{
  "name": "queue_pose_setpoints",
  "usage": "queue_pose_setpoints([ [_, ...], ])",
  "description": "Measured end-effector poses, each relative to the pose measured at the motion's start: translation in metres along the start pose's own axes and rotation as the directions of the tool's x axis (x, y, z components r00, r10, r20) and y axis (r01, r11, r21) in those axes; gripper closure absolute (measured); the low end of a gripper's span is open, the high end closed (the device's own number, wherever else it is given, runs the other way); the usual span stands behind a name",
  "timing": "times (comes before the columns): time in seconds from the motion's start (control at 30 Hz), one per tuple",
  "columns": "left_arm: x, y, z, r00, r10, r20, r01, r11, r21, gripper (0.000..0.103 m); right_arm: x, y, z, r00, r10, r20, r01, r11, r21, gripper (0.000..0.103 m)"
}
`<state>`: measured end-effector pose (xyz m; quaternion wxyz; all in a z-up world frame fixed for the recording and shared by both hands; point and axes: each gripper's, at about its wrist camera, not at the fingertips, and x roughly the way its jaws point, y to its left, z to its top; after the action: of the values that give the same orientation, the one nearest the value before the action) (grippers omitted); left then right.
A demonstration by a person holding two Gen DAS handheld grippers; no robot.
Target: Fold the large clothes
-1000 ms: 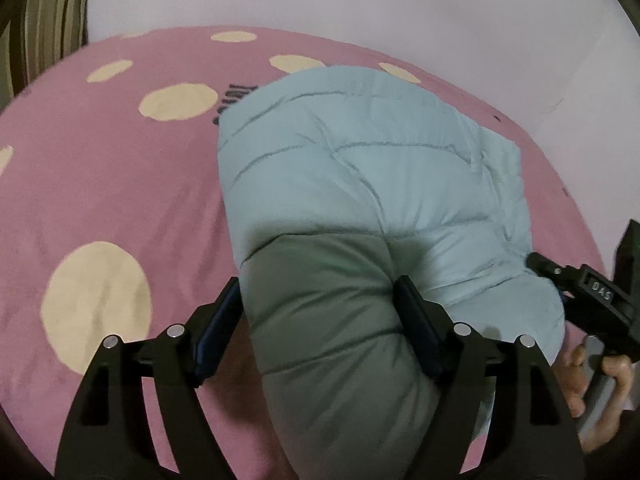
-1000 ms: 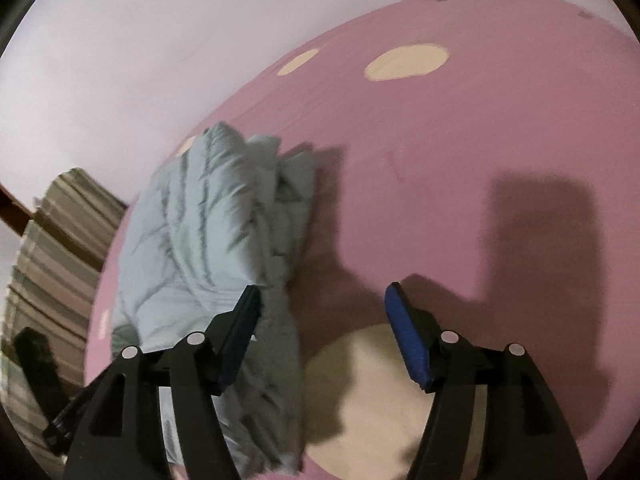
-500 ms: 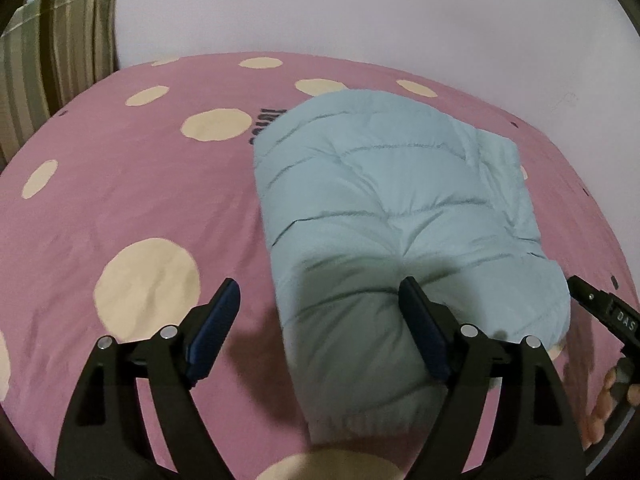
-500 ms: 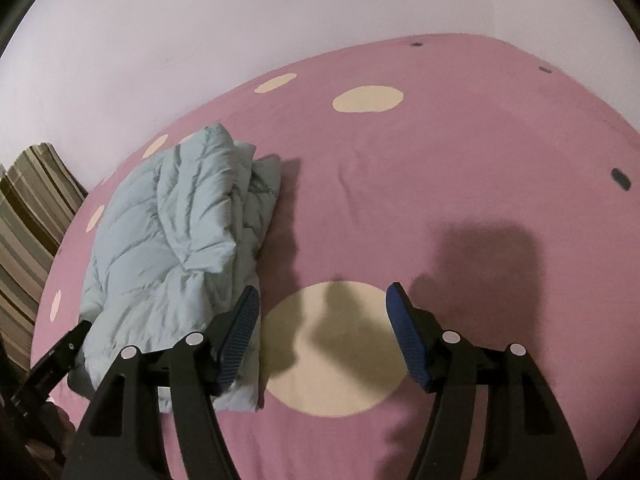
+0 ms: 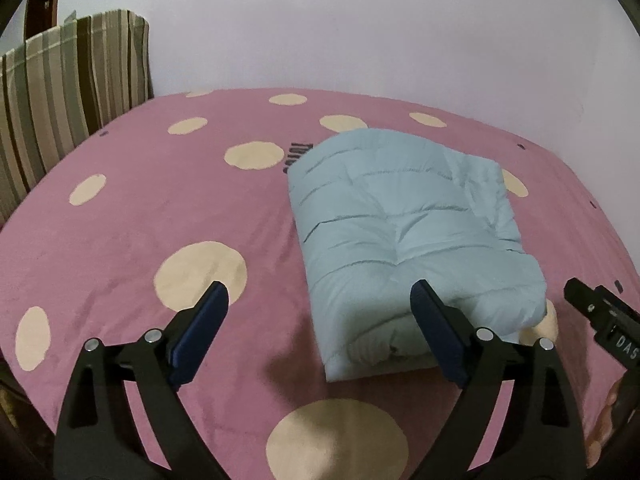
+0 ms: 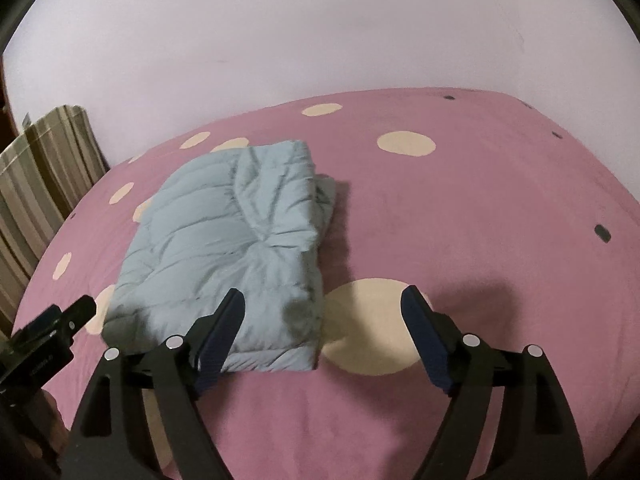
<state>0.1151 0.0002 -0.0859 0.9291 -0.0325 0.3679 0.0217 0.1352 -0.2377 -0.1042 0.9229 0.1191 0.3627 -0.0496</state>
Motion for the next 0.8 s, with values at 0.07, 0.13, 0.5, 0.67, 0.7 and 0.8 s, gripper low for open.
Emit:
queue_pose_setpoints([
  [0.07, -0.012, 0.0, 0.0, 1.0, 0.012, 0.019, -0.012, 1.0, 0.004, 0.01, -0.006, 0.008, -0.001, 1.0, 0.0, 0.009, 0.0, 1.0, -0.021, 0.023],
  [0.13, -0.021, 0.001, 0.001, 0.999, 0.021, 0.036, -0.021, 1.0, 0.002, 0.01, -0.012, 0.014, -0.002, 1.0, -0.003, 0.018, 0.003, 0.999, -0.04, 0.023],
  [0.5, -0.055, 0.002, 0.001, 0.996, 0.037, 0.076, -0.037, 0.999, -0.006, 0.009, -0.044, 0.03, 0.004, 0.995, -0.006, 0.104, 0.016, 0.996, -0.092, 0.022],
  [0.67, -0.06, -0.002, 0.0, 0.996, 0.029, 0.086, -0.03, 1.0, 0.008, 0.006, -0.044, 0.031, 0.004, 0.995, -0.005, 0.097, 0.014, 0.996, -0.089, 0.022],
  [0.7, -0.06, -0.003, 0.0, 0.996, 0.028, 0.085, -0.029, 1.0, 0.01, 0.006, -0.043, 0.03, 0.004, 0.995, -0.005, 0.096, 0.014, 0.996, -0.089, 0.022],
  [0.8, -0.06, -0.004, 0.0, 0.997, 0.024, 0.079, -0.025, 1.0, 0.006, 0.006, -0.043, 0.029, 0.005, 0.995, -0.008, 0.098, 0.016, 0.996, -0.088, 0.022],
])
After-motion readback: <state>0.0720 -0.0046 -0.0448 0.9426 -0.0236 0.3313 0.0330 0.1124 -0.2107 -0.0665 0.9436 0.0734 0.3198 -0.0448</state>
